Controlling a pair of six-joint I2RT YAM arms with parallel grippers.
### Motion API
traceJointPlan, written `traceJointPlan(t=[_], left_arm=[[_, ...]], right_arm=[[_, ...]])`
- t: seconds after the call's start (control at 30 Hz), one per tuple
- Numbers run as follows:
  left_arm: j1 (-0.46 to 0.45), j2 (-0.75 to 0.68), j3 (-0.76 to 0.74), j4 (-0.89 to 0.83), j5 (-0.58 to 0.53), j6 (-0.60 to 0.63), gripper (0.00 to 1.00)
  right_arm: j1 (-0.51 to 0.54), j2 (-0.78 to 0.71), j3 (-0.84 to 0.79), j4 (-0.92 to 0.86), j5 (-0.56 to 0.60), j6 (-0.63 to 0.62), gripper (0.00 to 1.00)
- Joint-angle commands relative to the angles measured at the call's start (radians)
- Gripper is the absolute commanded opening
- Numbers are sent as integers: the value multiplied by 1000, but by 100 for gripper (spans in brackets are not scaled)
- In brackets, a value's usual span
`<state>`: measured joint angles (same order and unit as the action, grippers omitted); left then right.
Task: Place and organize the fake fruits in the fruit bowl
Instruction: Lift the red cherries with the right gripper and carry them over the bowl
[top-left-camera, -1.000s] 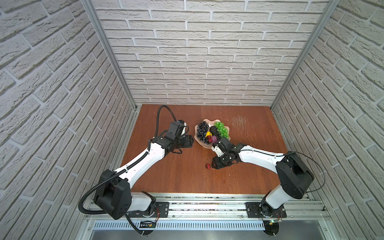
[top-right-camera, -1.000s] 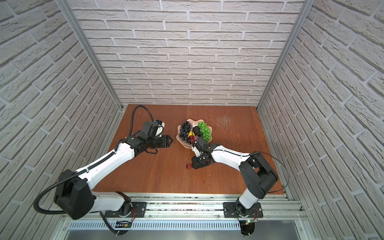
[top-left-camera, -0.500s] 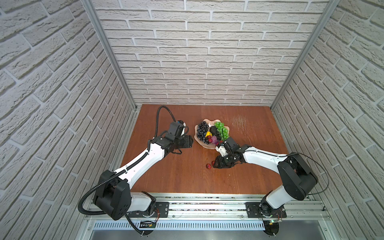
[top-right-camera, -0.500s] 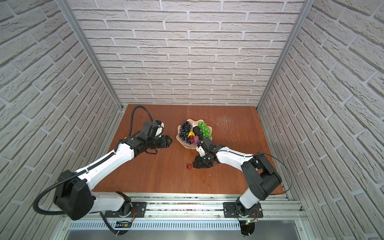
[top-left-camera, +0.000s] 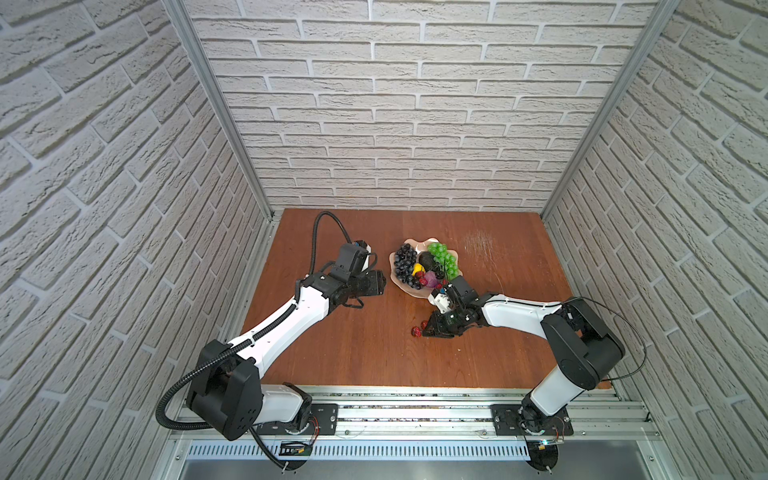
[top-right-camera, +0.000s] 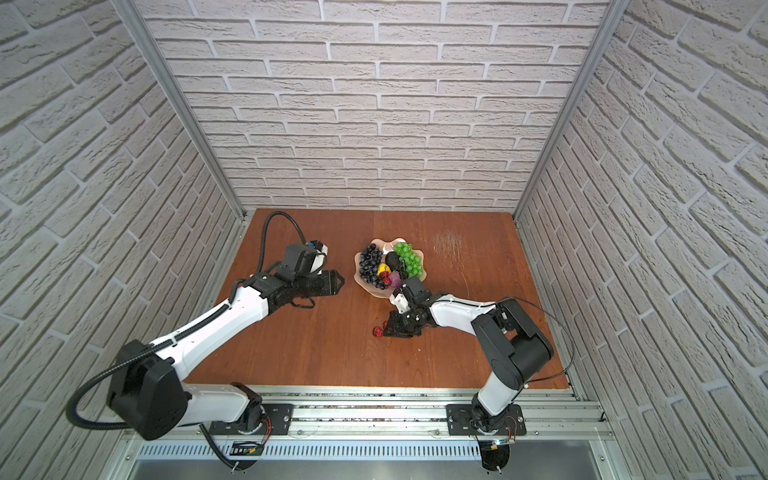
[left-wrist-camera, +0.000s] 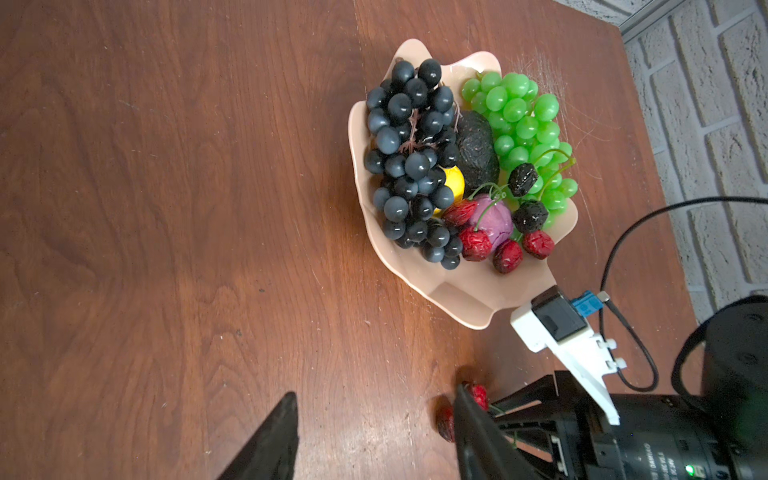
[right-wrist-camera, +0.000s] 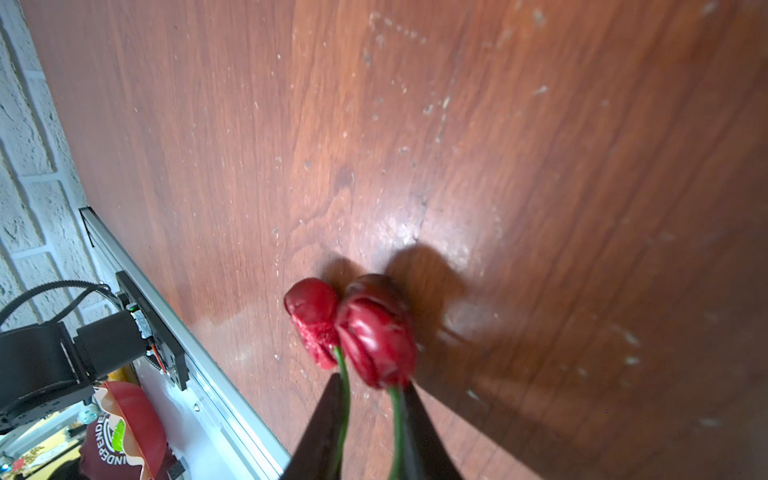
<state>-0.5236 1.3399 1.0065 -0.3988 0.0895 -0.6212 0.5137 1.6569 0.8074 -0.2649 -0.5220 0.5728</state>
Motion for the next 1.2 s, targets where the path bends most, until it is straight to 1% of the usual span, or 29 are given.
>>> traceJointPlan(t=[0.0,0.03,0.07,0.13,0.17,0.47,0.7,0.8,0.87,1.03,1.17], left_arm=[[7,-16,-3,1,-15,12,60],[7,-17,-3,1,-15,13,60],[7,-15,-2,1,-16,12,60],[6,-13,1,1,-16,14,60],[6,-10,4,-1,-15,15,60],[6,-7,7,-3,-12,15,60],[6,-12,-5,9,-12,4,60],[6,-11,0,5,-12,5,60],[7,-12,6,-2,-12,2,60],[6,-21,11,-18,-15,-1,60],[6,-36,3,-19,-26,-10,60]], right_arm=[[-7,-11,-2,15,-15,1,17],[-7,-14,-3,11,-13,-1,15],[-7,-18,-3,5,-9,-3,11],[-7,-27,-1,-7,-2,-10,9],[-7,-32,1,-16,1,-16,7],[-7,-98,38,-126,29,-96,6],[-17,-197,110,-251,58,-139,6],[-44,-223,164,-292,49,-165,6],[-69,-216,222,-332,44,-205,6],[-167,-154,376,-369,15,-273,6],[-213,-88,470,-354,0,-285,6]])
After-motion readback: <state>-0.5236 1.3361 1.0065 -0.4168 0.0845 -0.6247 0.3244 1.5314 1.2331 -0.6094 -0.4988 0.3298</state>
